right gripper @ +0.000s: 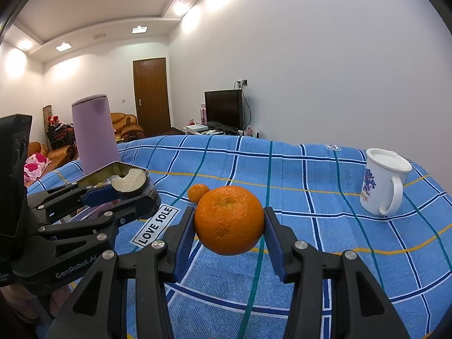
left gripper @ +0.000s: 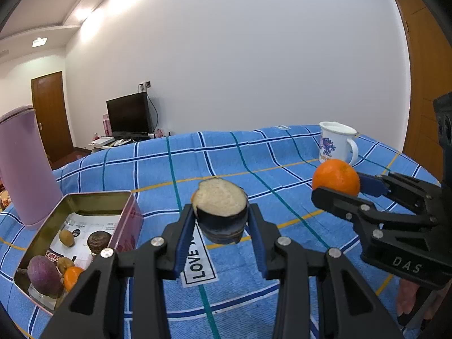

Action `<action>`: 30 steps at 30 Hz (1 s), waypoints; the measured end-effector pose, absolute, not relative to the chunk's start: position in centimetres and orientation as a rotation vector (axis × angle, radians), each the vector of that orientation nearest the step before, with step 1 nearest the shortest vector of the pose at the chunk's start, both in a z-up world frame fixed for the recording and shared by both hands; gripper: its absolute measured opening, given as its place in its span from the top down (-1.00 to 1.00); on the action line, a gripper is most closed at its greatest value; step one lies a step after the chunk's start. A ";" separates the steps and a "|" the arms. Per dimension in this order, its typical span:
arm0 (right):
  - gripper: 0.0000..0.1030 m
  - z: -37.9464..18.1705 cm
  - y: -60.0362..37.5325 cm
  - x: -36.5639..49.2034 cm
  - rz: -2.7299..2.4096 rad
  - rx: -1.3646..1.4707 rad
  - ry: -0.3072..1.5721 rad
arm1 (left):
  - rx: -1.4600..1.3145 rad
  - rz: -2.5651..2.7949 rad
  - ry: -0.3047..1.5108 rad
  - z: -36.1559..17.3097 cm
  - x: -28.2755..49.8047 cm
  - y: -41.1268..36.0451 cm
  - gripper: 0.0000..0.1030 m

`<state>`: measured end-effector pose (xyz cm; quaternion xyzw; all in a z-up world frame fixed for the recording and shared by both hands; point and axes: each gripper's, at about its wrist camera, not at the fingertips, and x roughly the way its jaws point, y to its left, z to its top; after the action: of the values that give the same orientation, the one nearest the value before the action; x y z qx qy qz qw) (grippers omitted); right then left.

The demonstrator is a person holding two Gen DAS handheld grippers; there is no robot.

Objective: Organize fruits

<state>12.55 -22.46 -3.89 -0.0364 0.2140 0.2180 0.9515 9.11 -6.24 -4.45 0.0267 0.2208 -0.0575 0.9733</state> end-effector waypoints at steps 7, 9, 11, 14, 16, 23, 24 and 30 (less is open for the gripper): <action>0.05 -3.8 -22.5 12.3 0.442 -0.071 0.417 | 0.051 -0.114 0.434 -4.3 8.9 -6.2 0.23; 0.05 -3.8 -22.6 12.3 0.443 -0.071 0.415 | 0.053 -0.114 0.429 -4.3 8.7 -6.2 0.23; 0.05 -3.8 -22.6 12.2 0.446 -0.070 0.414 | 0.053 -0.113 0.425 -4.2 8.6 -6.2 0.23; 0.05 -3.8 -22.5 12.1 0.451 -0.070 0.414 | 0.047 -0.111 0.422 -4.2 8.4 -6.1 0.23; 0.05 -3.8 -22.4 12.0 0.454 -0.072 0.414 | 0.045 -0.110 0.427 -4.2 8.4 -6.0 0.23; 0.05 -3.8 -22.0 12.3 0.462 -0.087 0.425 | 0.039 -0.091 0.441 -4.2 8.2 -5.4 0.23; 0.05 -3.8 -21.9 12.3 0.464 -0.088 0.426 | 0.038 -0.091 0.444 -4.3 8.1 -5.3 0.23; 0.05 -3.0 -20.9 12.1 0.489 -0.093 0.420 | 0.027 -0.069 0.460 -4.2 7.8 -4.2 0.23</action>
<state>12.05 -20.92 -3.01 -0.0456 0.2062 0.2401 0.9475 7.83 -4.17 -4.19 0.0135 0.2278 -0.0342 0.9730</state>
